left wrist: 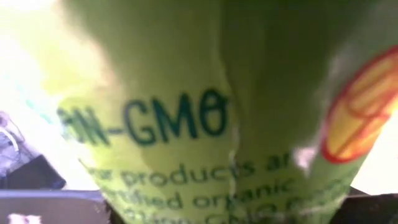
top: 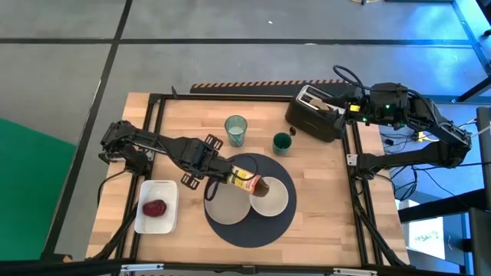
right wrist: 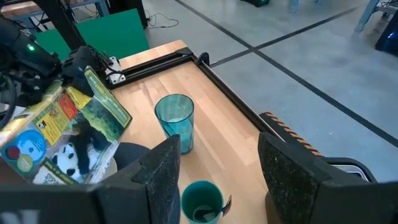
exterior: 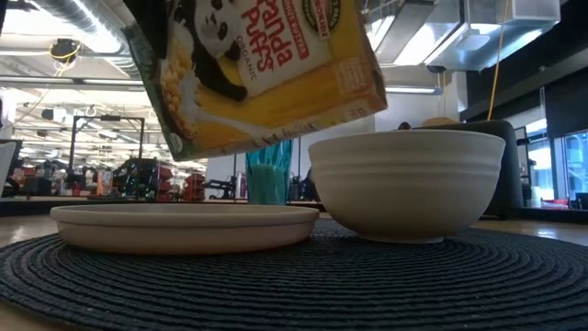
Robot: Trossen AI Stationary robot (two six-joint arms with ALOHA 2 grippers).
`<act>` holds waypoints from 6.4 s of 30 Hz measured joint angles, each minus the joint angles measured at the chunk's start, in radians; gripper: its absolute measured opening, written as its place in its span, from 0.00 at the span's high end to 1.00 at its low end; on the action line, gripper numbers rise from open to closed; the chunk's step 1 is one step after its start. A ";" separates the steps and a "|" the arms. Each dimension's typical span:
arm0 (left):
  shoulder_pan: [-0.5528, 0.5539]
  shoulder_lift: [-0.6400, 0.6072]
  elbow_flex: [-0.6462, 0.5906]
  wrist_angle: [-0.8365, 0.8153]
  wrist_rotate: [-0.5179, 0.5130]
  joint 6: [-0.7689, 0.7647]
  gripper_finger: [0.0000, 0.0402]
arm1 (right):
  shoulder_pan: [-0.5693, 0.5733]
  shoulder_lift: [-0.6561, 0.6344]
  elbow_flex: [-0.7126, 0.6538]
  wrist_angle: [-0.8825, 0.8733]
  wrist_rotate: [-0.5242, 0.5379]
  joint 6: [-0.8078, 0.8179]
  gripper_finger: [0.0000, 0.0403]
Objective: Arrange a breakfast setting
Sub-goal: Pour the cereal from the cereal box into the white bowl
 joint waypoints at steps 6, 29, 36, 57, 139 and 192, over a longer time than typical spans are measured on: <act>-0.001 0.022 -0.001 0.001 0.019 0.005 0.54 | 0.000 0.000 0.000 0.000 0.000 -0.001 0.49; 0.095 0.026 0.201 0.000 0.058 0.060 0.54 | 0.000 0.000 0.000 0.008 -0.001 -0.002 0.49; 0.094 0.026 0.230 0.001 -0.039 0.132 0.54 | 0.000 0.000 0.000 0.014 -0.045 0.030 0.49; 0.060 0.026 0.230 0.001 -0.251 0.324 0.54 | 0.000 0.022 -0.113 0.094 -0.246 0.088 0.49; -0.026 0.138 0.230 0.044 -0.584 0.638 0.54 | 0.000 0.024 -0.113 0.107 -0.255 0.100 0.49; -0.069 0.138 0.230 0.001 -0.409 0.298 0.54 | 0.000 0.024 -0.113 0.106 -0.263 0.099 0.49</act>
